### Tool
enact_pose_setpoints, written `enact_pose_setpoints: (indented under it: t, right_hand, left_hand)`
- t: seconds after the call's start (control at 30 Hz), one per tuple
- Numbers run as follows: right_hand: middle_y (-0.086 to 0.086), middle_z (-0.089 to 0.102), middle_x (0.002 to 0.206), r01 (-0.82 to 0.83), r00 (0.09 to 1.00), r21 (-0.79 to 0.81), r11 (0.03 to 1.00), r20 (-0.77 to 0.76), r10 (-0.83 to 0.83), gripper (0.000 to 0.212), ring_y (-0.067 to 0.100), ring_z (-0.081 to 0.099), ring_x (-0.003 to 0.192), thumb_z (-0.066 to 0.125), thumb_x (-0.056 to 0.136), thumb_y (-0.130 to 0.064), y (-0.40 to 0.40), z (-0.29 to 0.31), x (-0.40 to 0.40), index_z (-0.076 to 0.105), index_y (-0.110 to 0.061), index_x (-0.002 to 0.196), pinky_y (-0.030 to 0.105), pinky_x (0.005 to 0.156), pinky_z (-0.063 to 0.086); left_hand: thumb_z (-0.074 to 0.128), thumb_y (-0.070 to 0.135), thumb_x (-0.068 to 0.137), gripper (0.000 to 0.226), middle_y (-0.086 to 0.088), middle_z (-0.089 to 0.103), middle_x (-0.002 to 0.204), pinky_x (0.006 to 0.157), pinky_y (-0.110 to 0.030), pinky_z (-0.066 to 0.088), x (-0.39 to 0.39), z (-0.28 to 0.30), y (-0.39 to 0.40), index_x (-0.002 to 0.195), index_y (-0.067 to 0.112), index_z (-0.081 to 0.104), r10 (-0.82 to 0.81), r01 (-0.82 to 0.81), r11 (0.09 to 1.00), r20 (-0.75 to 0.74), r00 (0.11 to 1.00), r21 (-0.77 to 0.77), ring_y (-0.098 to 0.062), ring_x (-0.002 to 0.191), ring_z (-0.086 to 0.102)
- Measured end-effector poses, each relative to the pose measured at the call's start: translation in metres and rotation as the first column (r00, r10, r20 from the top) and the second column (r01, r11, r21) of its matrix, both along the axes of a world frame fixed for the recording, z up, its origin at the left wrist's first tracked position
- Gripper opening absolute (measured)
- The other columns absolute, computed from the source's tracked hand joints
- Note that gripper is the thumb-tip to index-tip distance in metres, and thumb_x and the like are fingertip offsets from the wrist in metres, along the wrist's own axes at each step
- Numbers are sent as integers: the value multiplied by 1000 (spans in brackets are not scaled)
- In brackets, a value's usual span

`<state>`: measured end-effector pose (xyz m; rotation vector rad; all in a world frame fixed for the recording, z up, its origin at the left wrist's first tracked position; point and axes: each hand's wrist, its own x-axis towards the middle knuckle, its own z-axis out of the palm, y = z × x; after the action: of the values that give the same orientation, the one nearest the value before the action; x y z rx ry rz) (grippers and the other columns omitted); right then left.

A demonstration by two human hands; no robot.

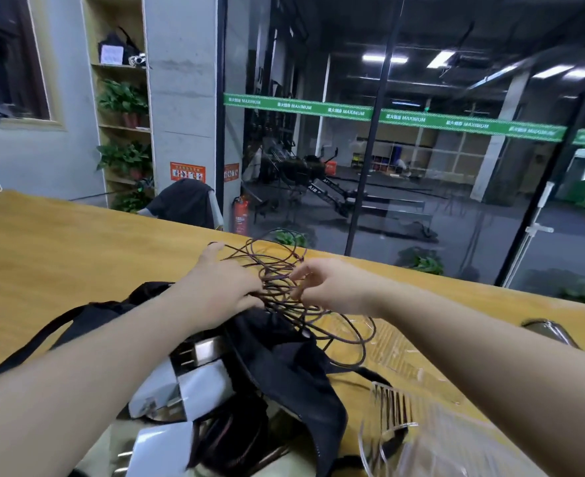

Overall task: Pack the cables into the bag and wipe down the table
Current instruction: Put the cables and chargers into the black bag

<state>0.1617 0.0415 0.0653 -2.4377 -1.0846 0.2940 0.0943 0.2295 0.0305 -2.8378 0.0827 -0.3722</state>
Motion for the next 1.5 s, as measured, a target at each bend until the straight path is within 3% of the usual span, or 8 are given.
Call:
enact_pose_setpoints:
  t: [0.2, 0.43, 0.6, 0.9, 1.07, 1.27, 1.4, 1.5]
  right_hand:
    - [-9, 50, 135, -24, 1000, -340, 940, -22, 17, 71, 16, 50, 120, 68, 77, -53, -32, -24, 17, 41, -28, 137, 36, 104, 40]
    - [-4, 58, 124, -29, 1000, -367, 930, -15, 26, 53, 17, 55, 113, 70, 82, -30, -38, -39, 36, 48, -23, 129, 34, 99, 43]
    - [4, 41, 144, 77, 994, -360, 930, 101, -44, 87, 24, 39, 130, 72, 77, -42, -36, -39, 44, 21, -26, 145, 38, 104, 37]
    - [2, 43, 142, 59, 994, -426, 903, 113, -11, 85, 27, 30, 132, 71, 72, -56, -20, -29, 37, 31, -30, 143, 44, 104, 34]
    - [3, 64, 99, 96, 988, -166, 981, 137, -73, 31, 19, 60, 85, 49, 94, -43, -5, -21, 29, 59, -14, 103, 29, 70, 48]
    - [-7, 59, 72, 150, 941, 228, 962, 266, -209, 31, 15, 60, 71, 42, 99, -35, -11, 27, 28, 62, -16, 86, 29, 66, 50]
    - [-4, 62, 70, 146, 935, 493, 858, 215, -283, 30, 7, 58, 58, 41, 99, -30, -14, 53, 28, 59, -19, 77, 21, 52, 42]
    - [3, 65, 76, 134, 942, 612, 779, 166, -293, 30, 10, 63, 63, 42, 100, -27, -13, 67, 26, 62, -12, 85, 21, 59, 50]
  left_hand:
    - [40, 44, 94, 28, 12, 62, 93, 82, -35, 45, 12, -1, 12, 95, 26, 61, -65, 74, 932, 39, 997, -355, -12, 92, 54]
    - [43, 40, 93, 25, 8, 61, 76, 71, -33, 45, 14, 9, 32, 80, 25, 59, -4, 118, 844, 214, 977, -523, -10, 77, 54]
    - [46, 34, 93, 24, 6, 60, 72, 66, -31, 43, 12, 30, 38, 77, 22, 59, 52, 166, 799, 342, 938, -578, -10, 73, 54]
    - [45, 33, 94, 24, -1, 62, 77, 68, -32, 45, 9, 72, 38, 81, 19, 59, 52, 242, 801, 467, 883, -547, -15, 74, 56]
    - [43, 31, 96, 24, -3, 60, 76, 63, -30, 42, 6, 95, 30, 83, 18, 58, 15, 327, 796, 556, 831, -509, -14, 72, 53]
    - [41, 35, 96, 23, 7, 51, 65, 52, -26, 35, -7, 128, 28, 86, 21, 57, 63, 399, 778, 692, 720, -486, -4, 60, 48]
    - [41, 38, 96, 23, 11, 47, 62, 50, -15, 27, -15, 141, 24, 87, 25, 57, 53, 439, 770, 732, 679, -463, 8, 61, 47]
    - [40, 41, 96, 22, 9, 47, 62, 50, -16, 28, -22, 149, 22, 86, 29, 56, 63, 423, 784, 736, 674, -455, 2, 61, 47]
